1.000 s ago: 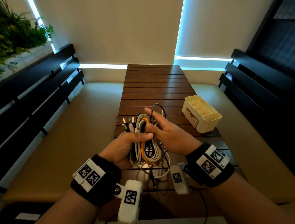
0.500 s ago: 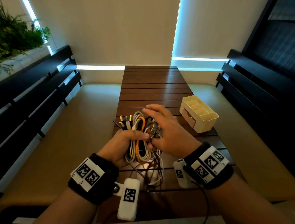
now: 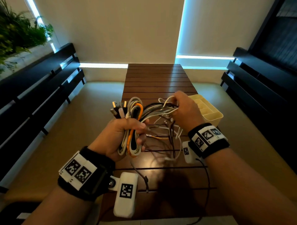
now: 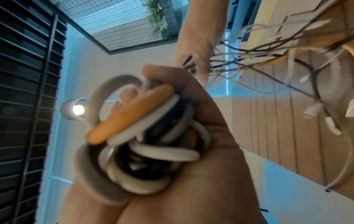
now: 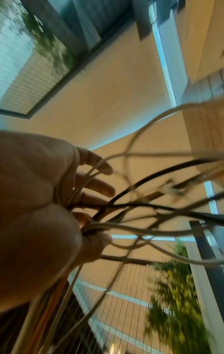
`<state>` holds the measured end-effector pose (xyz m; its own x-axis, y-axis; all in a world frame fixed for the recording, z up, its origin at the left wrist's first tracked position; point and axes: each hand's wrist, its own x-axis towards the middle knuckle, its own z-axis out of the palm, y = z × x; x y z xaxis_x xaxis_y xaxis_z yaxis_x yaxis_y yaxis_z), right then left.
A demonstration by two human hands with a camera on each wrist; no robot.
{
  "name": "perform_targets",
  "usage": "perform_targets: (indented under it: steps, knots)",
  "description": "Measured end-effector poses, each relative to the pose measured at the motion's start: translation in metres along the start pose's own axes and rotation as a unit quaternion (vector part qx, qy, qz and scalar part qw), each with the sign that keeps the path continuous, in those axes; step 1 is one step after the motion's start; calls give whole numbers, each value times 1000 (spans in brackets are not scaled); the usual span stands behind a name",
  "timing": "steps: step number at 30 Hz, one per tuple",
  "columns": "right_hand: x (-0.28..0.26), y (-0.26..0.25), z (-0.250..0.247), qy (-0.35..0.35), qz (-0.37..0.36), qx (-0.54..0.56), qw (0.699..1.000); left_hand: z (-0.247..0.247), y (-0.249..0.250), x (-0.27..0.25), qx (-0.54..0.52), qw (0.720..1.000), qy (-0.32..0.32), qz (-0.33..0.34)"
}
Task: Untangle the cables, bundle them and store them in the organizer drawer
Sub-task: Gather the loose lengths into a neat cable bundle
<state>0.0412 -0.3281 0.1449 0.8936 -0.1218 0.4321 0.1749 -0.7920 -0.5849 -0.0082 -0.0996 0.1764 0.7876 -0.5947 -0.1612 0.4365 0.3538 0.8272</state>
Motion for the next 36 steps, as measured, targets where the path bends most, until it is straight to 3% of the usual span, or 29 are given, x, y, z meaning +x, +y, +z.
perform_targets:
  steps: [2,6,9,11,15,19,22,26,29,33,36]
  knots:
    - [2,19,1,-2,71,-19,997,-4,4,-1,-1,1000,8,8]
    - [-14,41,12,-112,127,-61,984,-13,-4,2,23,998,50,-6]
    - [-25,39,10,-256,158,28,953,-21,-10,7,27,997,69,-26]
    - [-28,35,1,-323,136,93,932,-25,-11,9,37,997,66,-34]
    - [-26,11,-13,-289,47,244,924,-30,-12,13,67,996,39,-40]
    - [-25,-16,-4,-278,-21,246,928,-29,-12,16,100,994,10,-48]
    - [-26,-20,7,-257,12,250,933,-30,-7,15,100,994,11,-34]
    - [-28,-15,16,-237,7,188,953,-35,-6,13,92,995,26,-24]
    - [-31,4,25,-226,11,98,969,-41,1,9,29,999,23,-34]
    - [-41,63,32,-188,127,-18,974,-59,29,0,-6,1000,1,-1]
    - [-43,72,37,-190,154,-46,968,-59,32,2,12,1000,1,1]
